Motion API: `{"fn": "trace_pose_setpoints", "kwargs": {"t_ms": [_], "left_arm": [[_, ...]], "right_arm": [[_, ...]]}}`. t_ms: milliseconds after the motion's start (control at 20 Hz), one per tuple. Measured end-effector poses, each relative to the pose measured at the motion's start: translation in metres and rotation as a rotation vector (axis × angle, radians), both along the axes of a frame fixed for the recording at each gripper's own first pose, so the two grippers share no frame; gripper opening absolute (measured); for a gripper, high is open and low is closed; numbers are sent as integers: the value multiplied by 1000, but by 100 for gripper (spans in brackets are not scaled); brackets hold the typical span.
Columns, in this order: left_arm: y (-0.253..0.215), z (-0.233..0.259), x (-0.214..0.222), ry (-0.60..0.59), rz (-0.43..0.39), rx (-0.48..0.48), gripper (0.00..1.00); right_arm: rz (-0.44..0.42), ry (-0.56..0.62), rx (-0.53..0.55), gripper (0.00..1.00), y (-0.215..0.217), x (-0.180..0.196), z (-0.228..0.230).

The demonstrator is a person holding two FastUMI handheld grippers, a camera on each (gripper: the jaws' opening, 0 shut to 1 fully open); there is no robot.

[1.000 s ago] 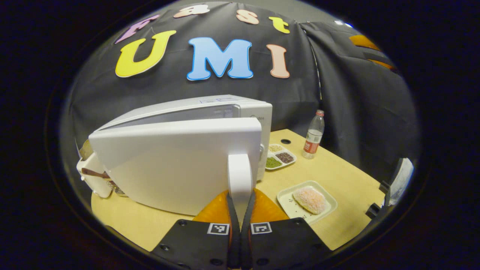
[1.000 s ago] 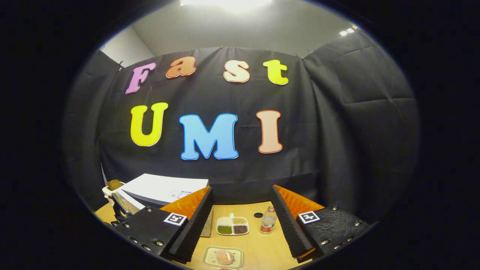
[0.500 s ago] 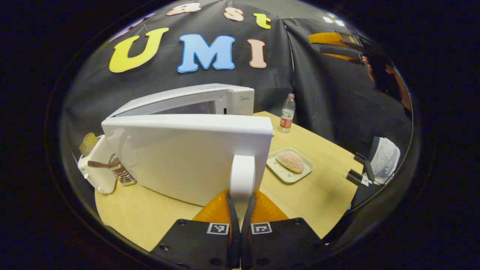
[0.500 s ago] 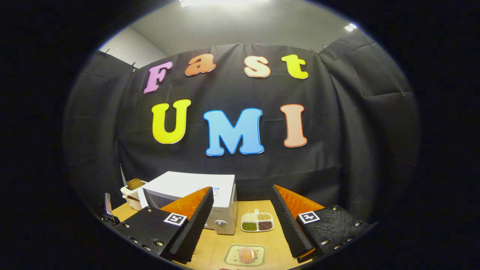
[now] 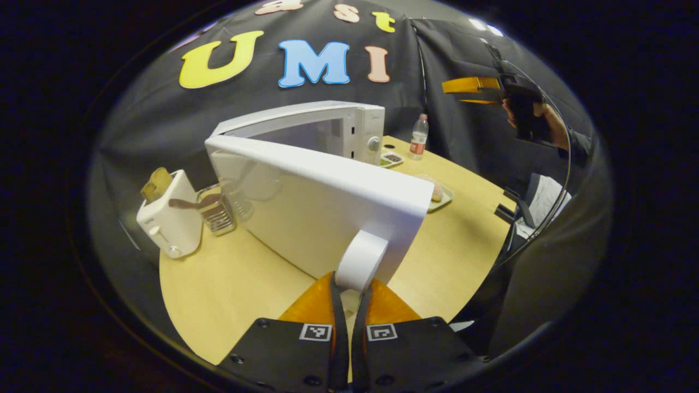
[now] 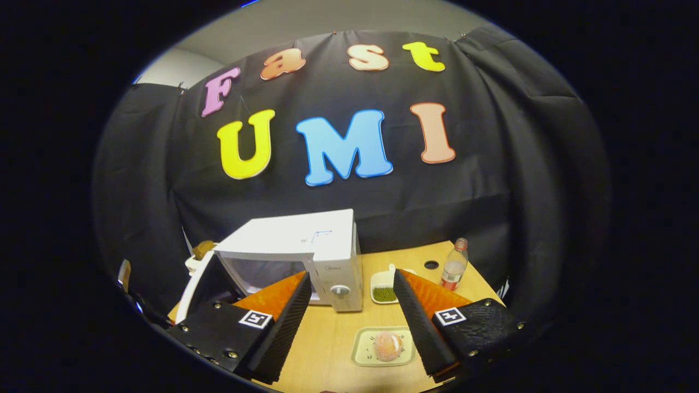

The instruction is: Open the microwave oven with the left hand, put the food in, and close the microwave oven.

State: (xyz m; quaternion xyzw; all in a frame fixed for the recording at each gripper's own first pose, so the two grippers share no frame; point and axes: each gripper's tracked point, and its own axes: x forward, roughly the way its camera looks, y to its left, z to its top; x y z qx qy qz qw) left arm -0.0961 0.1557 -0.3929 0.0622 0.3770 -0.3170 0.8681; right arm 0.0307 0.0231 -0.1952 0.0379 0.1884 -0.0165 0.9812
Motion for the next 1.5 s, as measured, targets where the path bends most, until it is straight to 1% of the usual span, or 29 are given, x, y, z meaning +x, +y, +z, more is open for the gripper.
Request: {"fn": "trace_pose_setpoints", "kwargs": {"t_ms": [100,150,250,400,650,700,750,850,950,1000,1050,1100,1200,1250,1300,1400,1450,1500], "left_arm": [[34,-1,-4,5,18,31,9],[50,-3,-4,7,32,40,9],[75,-5,-1,3,59,55,9],[99,-6,2,-4,84,71,9],[114,-7,2,-26,105,73,9],[118,-8,-1,-27,107,75,10],[119,-9,-1,-30,111,80,10],[123,-11,0,-37,115,94,14],[125,-11,0,-27,128,78,20],[127,-10,1,-31,139,79,22],[127,-12,2,-29,149,72,21],[129,-12,4,-31,157,71,35],[133,-13,5,-24,180,63,43],[135,-14,5,-22,190,62,55],[137,-14,5,-20,198,63,53],[139,-12,5,-31,219,72,67],[141,-13,5,-34,235,73,69],[142,-12,5,-38,252,75,78]], "right_arm": [[-1,69,-25,93,-4,-3,-27],[-11,117,-20,93,-8,-6,-44],[-31,244,21,93,-8,-15,-83],[-22,411,77,93,-3,-21,-135],[-41,588,0,93,-35,-24,-225],[-40,628,-7,93,-41,-25,-239],[-45,658,-6,94,-45,-25,-250],[-52,684,12,93,-47,-20,-267],[-65,705,25,94,-50,-17,-277],[-62,708,42,93,-48,-14,-280],[-64,715,50,93,-49,-11,-283],[-66,722,50,93,-51,-8,-285],[-56,739,81,92,-46,-7,-291],[-54,744,87,86,-44,-7,-290],[-54,745,80,80,-44,-6,-288],[-52,744,51,68,-45,-6,-285],[-52,739,29,63,-47,-7,-282],[-39,732,24,62,-46,-7,-280]]}}
